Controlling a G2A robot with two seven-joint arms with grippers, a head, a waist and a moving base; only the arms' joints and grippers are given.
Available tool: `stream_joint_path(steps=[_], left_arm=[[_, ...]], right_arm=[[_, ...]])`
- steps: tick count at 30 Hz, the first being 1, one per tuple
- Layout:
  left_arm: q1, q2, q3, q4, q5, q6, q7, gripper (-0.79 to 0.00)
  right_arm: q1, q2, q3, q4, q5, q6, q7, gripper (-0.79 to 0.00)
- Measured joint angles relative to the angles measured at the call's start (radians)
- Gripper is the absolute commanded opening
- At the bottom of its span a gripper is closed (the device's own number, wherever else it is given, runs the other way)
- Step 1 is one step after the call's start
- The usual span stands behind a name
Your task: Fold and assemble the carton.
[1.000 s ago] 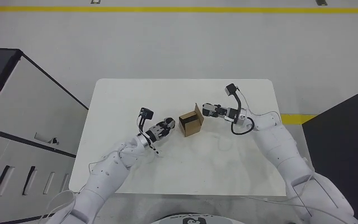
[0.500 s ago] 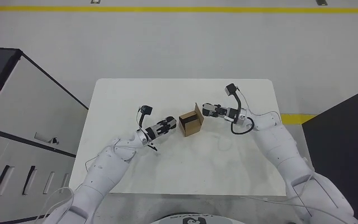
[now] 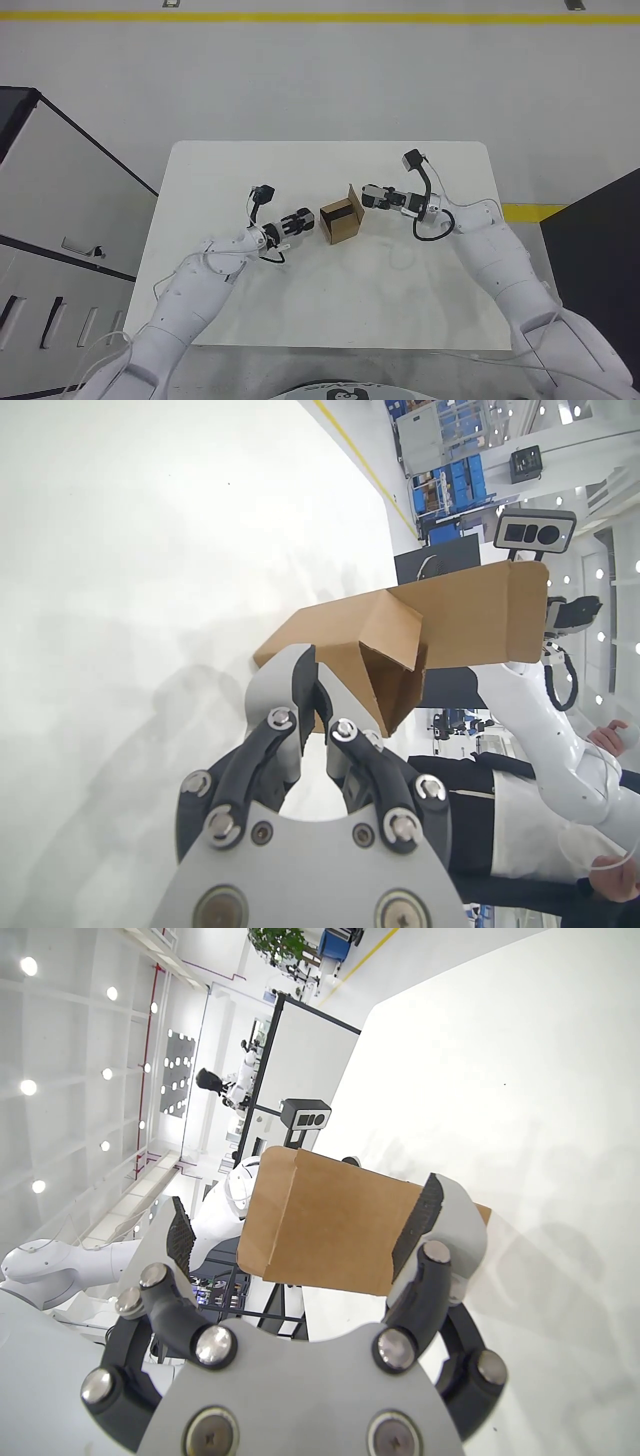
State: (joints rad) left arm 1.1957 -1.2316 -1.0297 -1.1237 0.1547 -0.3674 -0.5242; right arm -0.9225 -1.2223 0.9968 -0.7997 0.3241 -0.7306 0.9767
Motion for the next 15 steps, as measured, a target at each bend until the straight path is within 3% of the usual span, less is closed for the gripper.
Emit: stream_joint_path(steps=[7, 15], left_arm=[[-0.015, -0.006, 0.006, 0.03, -0.067, 0.013, -0.056, -0.785], [-0.013, -0.008, 0.008, 0.028, -0.069, 0.008, -0.044, -0.785]], right_arm=[[0.016, 0.005, -0.016, -0.057, -0.102, 0.124, -0.003, 0.0], [0.023, 0.008, -0.011, -0.071, -0.131, 0.138, -0.017, 0.0]])
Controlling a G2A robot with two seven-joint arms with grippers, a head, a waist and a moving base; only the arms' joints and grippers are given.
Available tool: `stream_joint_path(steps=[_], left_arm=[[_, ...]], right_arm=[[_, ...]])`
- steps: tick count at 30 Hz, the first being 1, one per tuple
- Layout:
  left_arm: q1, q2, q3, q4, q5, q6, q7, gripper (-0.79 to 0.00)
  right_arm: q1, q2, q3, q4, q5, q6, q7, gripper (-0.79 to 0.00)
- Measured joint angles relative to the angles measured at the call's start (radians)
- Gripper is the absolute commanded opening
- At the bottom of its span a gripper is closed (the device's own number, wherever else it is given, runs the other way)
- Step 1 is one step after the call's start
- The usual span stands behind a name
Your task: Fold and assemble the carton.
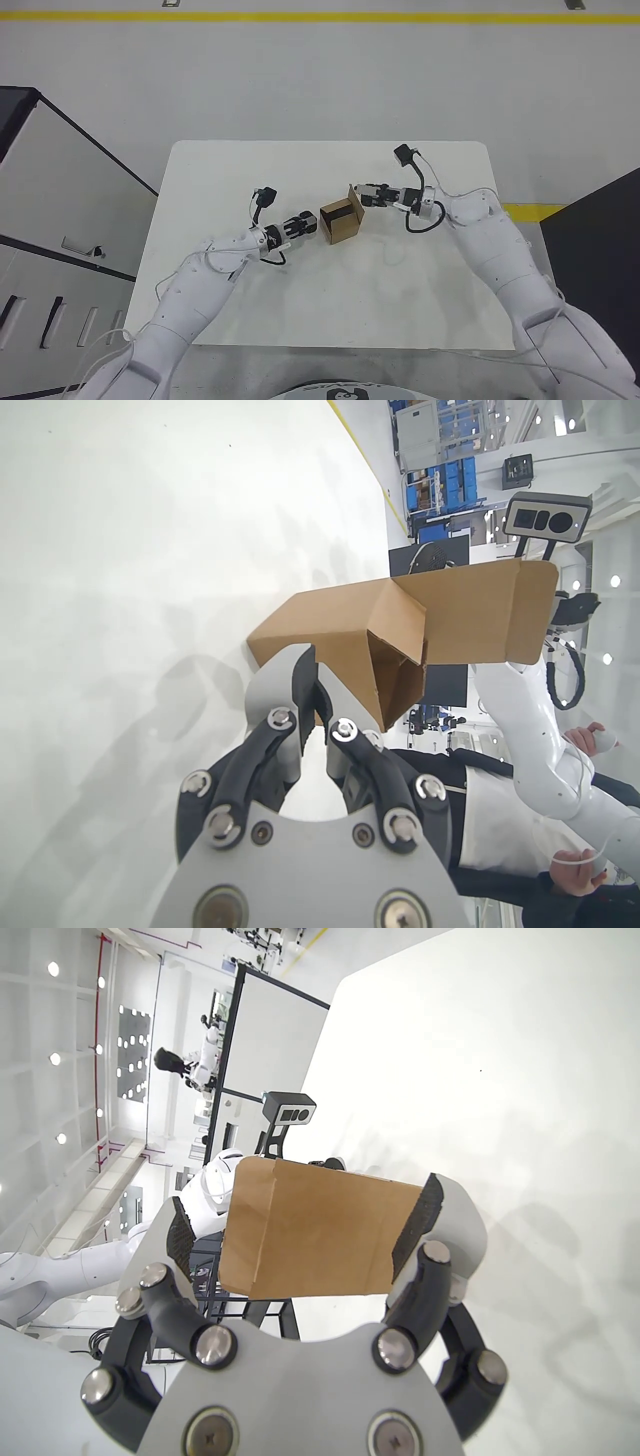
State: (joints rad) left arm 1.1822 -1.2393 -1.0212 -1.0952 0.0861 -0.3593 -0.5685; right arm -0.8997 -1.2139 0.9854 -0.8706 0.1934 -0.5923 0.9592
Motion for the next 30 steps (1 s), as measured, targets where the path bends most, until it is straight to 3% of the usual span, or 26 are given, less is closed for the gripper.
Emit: stream_joint_path(steps=[13, 26, 29, 30], left_arm=[[0.012, 0.001, -0.005, -0.024, 0.004, 0.018, -0.003, -0.785], [0.009, -0.002, 0.0, -0.022, -0.009, 0.016, -0.012, -0.785], [0.009, -0.003, 0.002, -0.023, -0.014, 0.015, -0.017, -0.785], [0.009, -0.003, 0.003, -0.023, -0.016, 0.015, -0.02, -0.785]], right_arm=[[-0.011, 0.026, 0.026, -0.172, -0.12, 0.146, 0.033, 0.0], [-0.056, 0.059, 0.102, -0.255, -0.16, 0.186, 0.026, -0.003], [-0.062, 0.063, 0.107, -0.258, -0.17, 0.197, 0.018, -0.099], [-0.065, 0.063, 0.107, -0.259, -0.171, 0.2, 0.016, -0.182]])
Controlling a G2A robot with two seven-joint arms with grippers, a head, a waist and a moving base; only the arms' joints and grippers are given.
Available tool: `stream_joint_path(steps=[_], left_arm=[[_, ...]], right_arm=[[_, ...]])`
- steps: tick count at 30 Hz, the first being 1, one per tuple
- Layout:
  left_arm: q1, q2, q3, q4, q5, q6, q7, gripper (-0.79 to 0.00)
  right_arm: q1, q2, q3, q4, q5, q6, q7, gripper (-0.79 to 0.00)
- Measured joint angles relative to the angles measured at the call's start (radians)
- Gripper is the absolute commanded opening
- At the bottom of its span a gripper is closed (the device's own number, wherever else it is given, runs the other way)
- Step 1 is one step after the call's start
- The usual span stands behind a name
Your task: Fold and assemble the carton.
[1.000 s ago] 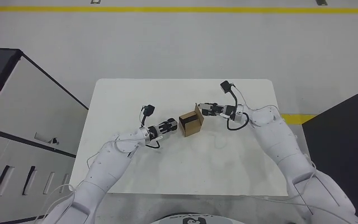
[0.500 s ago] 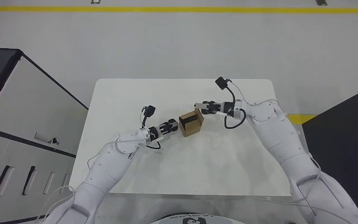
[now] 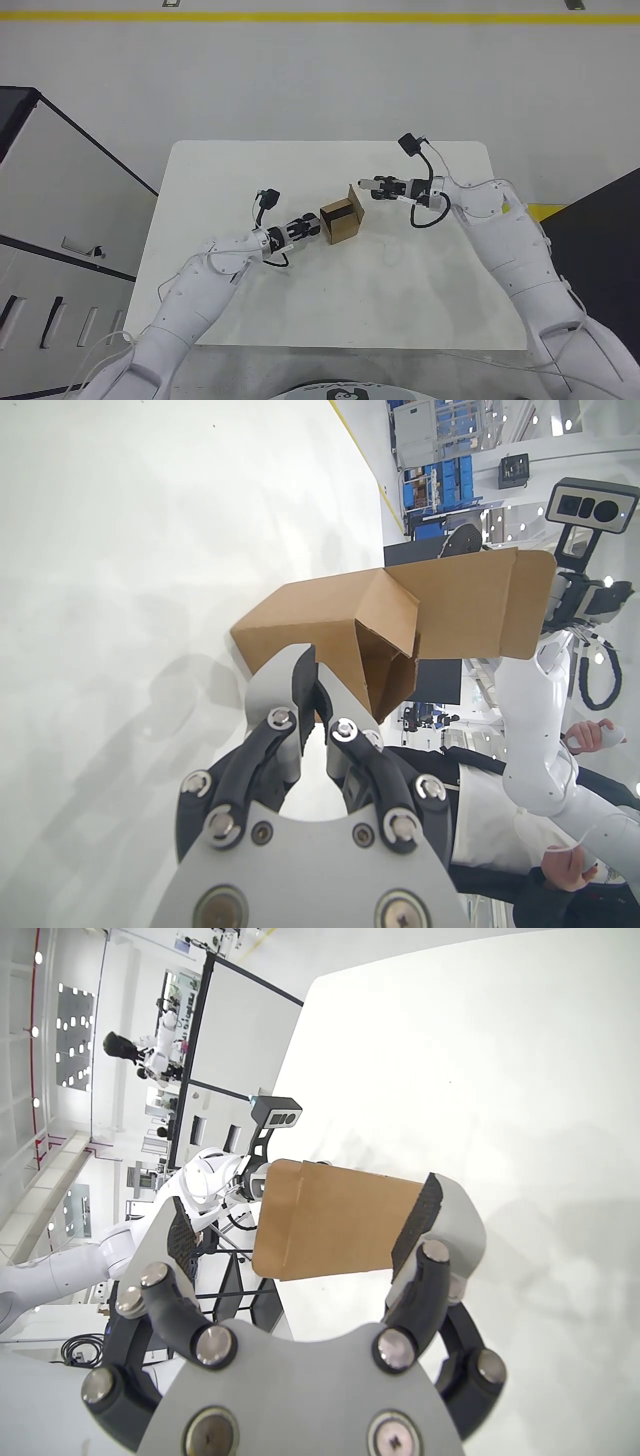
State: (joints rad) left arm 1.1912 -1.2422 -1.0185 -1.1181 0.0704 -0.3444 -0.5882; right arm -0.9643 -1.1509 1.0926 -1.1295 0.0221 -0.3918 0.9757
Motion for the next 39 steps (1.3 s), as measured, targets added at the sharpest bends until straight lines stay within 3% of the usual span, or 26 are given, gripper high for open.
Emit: stream_joint_path(steps=[7, 17, 20, 24, 33, 39], left_arm=[[0.0, -0.001, 0.002, 0.001, 0.0, 0.003, -0.003, -0.785], [-0.004, -0.003, 0.007, 0.005, 0.011, 0.007, 0.0, -0.785], [-0.006, -0.003, 0.008, 0.007, 0.011, 0.007, 0.0, -0.785], [-0.009, -0.004, 0.009, 0.011, 0.013, 0.007, 0.001, -0.785], [-0.013, -0.006, 0.01, 0.02, 0.008, 0.005, 0.004, -0.785], [-0.018, -0.008, 0.012, 0.027, 0.005, 0.001, 0.004, -0.785]], right_arm=[[0.005, 0.0, -0.017, 0.007, -0.013, 0.021, 0.021, -0.271], [0.059, -0.009, -0.071, 0.007, -0.085, 0.049, 0.034, -0.286], [0.079, -0.011, -0.09, -0.005, -0.128, 0.067, 0.041, -0.413], [0.097, -0.014, -0.114, -0.026, -0.179, 0.099, 0.053, -0.465], [0.13, -0.021, -0.158, -0.048, -0.23, 0.138, 0.088, -0.483], [0.149, -0.026, -0.188, -0.067, -0.282, 0.168, 0.105, -0.536]])
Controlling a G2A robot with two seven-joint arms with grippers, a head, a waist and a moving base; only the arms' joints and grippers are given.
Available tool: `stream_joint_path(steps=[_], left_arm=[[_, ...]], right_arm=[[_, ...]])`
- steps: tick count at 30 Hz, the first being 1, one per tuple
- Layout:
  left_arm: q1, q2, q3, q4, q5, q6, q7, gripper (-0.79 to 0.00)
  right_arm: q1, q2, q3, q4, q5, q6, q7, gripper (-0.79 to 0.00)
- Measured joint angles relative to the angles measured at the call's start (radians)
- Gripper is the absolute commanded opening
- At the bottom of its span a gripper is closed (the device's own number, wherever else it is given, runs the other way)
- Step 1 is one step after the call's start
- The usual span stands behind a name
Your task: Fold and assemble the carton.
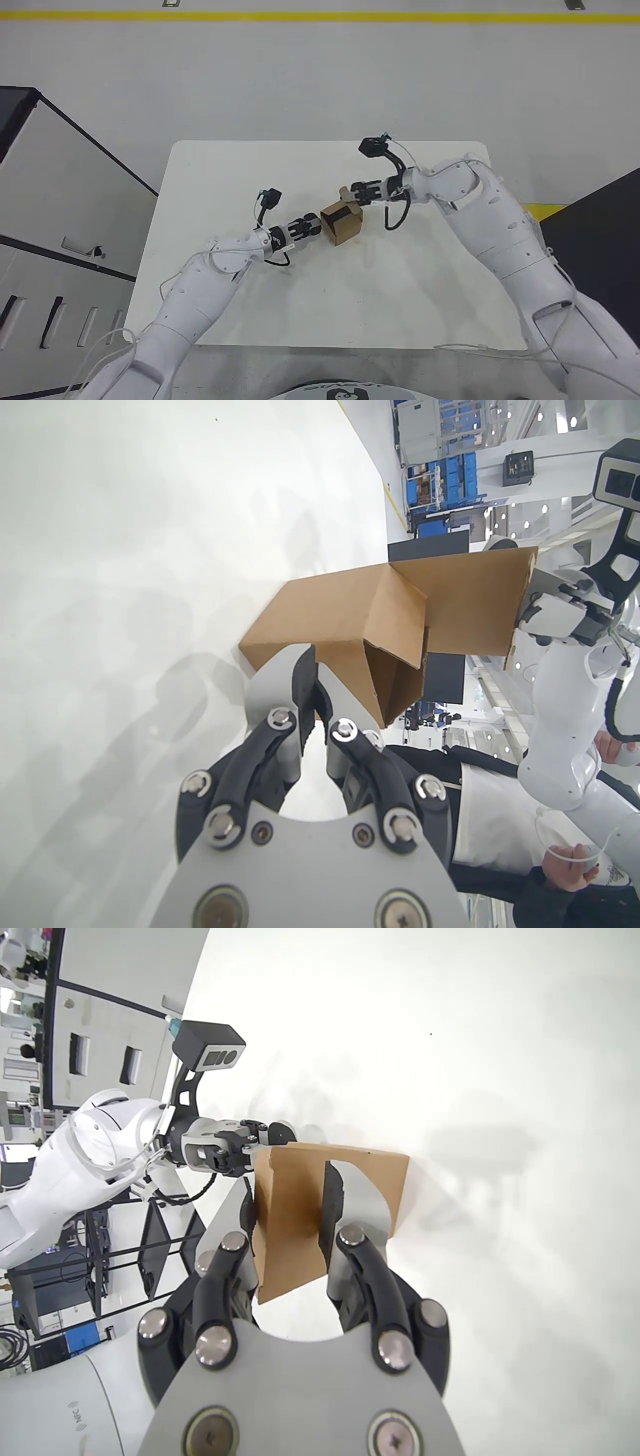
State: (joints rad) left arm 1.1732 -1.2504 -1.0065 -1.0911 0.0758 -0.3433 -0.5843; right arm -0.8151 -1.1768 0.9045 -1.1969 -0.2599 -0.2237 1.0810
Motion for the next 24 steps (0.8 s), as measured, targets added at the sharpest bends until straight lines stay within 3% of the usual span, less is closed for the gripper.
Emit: stream_joint_path(steps=[7, 15, 21, 24], left_arm=[[-0.005, -0.004, 0.008, 0.008, -0.003, -0.007, -0.005, -0.785], [-0.01, -0.007, 0.013, 0.017, -0.009, -0.013, -0.008, -0.785], [-0.013, -0.008, 0.014, 0.022, -0.01, -0.016, -0.009, -0.785], [-0.014, -0.008, 0.014, 0.024, -0.01, -0.017, -0.011, -0.785]], right_arm=[[0.018, -0.004, -0.028, -0.027, -0.052, 0.03, 0.021, -0.428], [0.026, -0.003, -0.039, -0.054, -0.076, 0.049, 0.059, -0.453], [0.027, 0.001, -0.036, -0.069, -0.081, 0.056, 0.087, -0.536], [0.027, 0.002, -0.037, -0.075, -0.083, 0.059, 0.095, -0.511]])
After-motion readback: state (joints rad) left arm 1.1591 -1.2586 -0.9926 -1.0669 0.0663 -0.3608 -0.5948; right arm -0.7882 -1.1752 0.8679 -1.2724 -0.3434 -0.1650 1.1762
